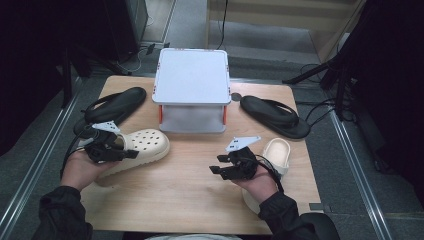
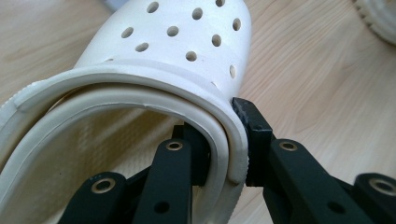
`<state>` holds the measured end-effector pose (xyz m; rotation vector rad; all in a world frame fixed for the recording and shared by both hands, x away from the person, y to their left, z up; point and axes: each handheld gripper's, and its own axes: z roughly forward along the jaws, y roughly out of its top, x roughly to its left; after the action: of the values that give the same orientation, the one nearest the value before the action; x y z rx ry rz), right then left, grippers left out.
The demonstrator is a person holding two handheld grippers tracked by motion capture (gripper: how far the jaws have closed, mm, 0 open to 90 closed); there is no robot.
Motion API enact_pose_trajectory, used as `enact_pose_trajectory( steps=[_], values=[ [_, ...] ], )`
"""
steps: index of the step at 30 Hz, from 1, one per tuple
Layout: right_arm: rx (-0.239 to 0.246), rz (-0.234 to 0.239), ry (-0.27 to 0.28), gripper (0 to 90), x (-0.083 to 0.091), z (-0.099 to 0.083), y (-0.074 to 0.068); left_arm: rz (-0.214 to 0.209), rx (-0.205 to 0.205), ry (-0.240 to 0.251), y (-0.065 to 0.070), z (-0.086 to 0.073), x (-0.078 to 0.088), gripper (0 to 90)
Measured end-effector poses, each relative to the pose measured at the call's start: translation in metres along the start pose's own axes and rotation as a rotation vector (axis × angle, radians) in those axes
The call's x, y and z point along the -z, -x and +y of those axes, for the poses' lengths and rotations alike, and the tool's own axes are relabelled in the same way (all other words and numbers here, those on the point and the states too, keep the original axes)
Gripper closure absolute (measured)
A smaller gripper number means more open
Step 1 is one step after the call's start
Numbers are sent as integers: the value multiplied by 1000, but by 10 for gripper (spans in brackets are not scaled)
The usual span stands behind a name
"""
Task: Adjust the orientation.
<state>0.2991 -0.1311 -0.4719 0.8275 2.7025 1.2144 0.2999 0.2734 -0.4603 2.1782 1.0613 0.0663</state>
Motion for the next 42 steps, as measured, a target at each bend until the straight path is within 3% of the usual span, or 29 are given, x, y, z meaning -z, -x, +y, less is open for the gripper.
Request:
enact_pose_trajectory(
  steps=[16,28,34,42],
  values=[
    [-20,-24,22,511,8,-7,-3,-89,-68,-23,65,47,-42,767],
    [-41,-47,22,512,11,-15,-10,-141,-102,-42,102,66,-79,765],
    [-47,-57,20,512,11,-18,-13,-155,-90,-60,109,69,-94,763],
    [-71,-76,38,505,12,-20,-13,-154,-116,-87,116,66,-108,760]
  ],
)
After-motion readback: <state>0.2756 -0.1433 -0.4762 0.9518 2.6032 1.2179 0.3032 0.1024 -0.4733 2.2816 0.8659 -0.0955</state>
